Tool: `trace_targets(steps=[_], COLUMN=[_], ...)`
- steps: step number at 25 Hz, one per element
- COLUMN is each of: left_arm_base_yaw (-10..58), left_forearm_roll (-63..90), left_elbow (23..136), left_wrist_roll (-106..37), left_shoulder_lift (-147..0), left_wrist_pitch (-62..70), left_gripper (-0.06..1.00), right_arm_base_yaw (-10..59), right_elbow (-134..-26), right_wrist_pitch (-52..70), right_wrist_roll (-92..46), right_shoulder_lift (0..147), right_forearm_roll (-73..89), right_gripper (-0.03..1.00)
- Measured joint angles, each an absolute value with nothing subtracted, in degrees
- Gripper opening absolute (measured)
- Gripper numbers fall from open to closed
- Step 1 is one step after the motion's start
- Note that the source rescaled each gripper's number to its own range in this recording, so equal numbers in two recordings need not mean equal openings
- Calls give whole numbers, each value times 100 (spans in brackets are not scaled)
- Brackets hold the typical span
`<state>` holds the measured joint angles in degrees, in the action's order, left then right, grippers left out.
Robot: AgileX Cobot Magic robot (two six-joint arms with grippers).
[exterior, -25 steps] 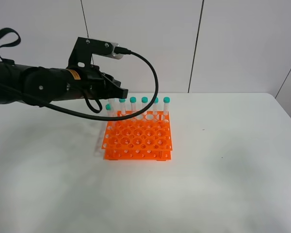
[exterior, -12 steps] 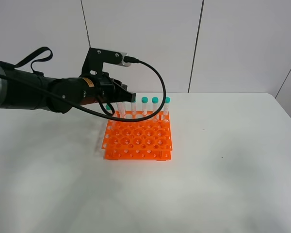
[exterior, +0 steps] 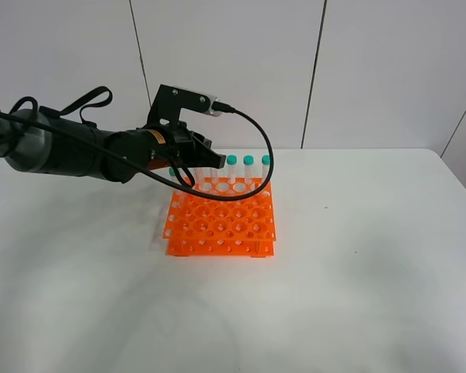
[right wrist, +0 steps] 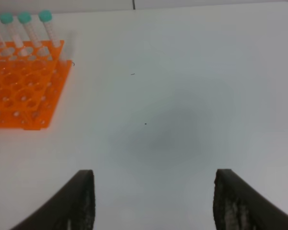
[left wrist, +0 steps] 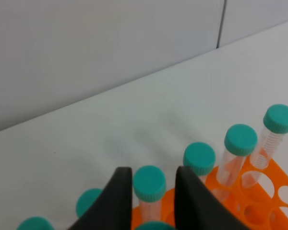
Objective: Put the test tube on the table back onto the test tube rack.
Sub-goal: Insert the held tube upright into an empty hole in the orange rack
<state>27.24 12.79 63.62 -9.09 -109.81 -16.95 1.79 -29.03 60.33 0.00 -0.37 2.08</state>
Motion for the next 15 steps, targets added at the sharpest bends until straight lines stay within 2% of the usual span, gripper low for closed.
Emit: trace_targets(steps=[15], left_arm_base_yaw=[2570], left_forearm_roll=[1279], left_elbow=[6429], left_wrist_roll=[-1122], left_shoulder_lift=[-11094], left_wrist_pitch=[-1559], left_gripper=[1], right_arm_base_yaw=[179], right_elbow=[-2903], right_wrist_pitch=[6033], right_wrist_roll=[0], right_shoulder_lift=[-37], right_forearm_roll=[208], right_gripper=[65])
